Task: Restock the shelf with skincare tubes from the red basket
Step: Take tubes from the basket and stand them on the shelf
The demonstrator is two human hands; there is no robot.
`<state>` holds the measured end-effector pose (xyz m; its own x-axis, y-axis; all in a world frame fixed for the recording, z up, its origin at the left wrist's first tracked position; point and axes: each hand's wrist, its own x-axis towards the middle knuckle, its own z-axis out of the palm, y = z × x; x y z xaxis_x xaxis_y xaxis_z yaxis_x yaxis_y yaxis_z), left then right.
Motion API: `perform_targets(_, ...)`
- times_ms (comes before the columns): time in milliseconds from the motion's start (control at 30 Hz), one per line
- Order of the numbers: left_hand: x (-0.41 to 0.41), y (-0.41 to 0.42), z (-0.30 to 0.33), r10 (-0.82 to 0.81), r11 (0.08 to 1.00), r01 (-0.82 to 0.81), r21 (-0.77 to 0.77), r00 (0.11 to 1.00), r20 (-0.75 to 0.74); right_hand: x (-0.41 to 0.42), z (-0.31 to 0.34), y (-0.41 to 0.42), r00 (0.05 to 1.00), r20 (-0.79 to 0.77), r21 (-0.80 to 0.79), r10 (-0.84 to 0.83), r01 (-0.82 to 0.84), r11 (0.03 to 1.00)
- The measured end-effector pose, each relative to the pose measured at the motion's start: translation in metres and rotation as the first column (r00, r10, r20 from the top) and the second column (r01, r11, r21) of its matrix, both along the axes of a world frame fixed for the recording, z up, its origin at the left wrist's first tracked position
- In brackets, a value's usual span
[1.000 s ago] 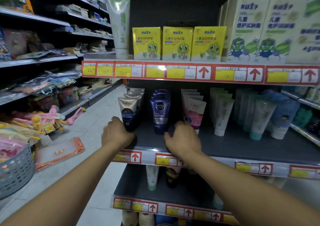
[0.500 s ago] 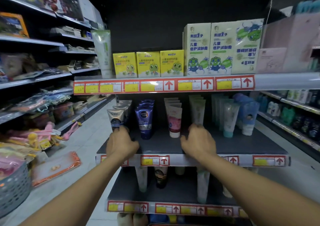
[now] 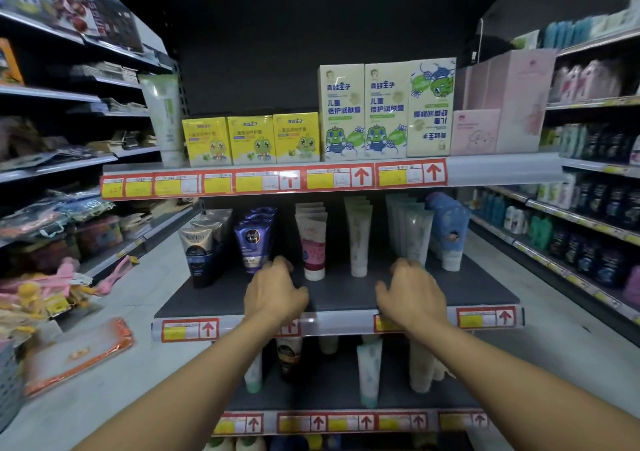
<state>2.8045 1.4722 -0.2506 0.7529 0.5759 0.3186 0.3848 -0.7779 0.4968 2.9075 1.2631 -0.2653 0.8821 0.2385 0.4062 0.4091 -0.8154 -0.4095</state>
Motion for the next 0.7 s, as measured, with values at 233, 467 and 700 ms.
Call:
perform_targets(233, 0.04, -0.016, -0.007, -0.045, 0.999, 0.045, 0.001, 0.997, 0.067, 0.024, -0.003, 0.002, 0.998, -0.036, 0.006, 0.053, -0.052, 0.999)
perform_targets(467, 0.072, -0.01, -0.023, 0.005, 0.994, 0.009, -0.113, 0.992, 0.128, 0.048, -0.014, 0.032, 0.992, -0.088, 0.044, 0.095, -0.091, 0.995)
perform_targets(700, 0.1, 0.011, -0.036, 0.031, 0.978, -0.013, -0.209, 0.996, 0.08, 0.079, -0.023, 0.057, 0.985, -0.162, -0.004, 0.054, -0.056, 0.998)
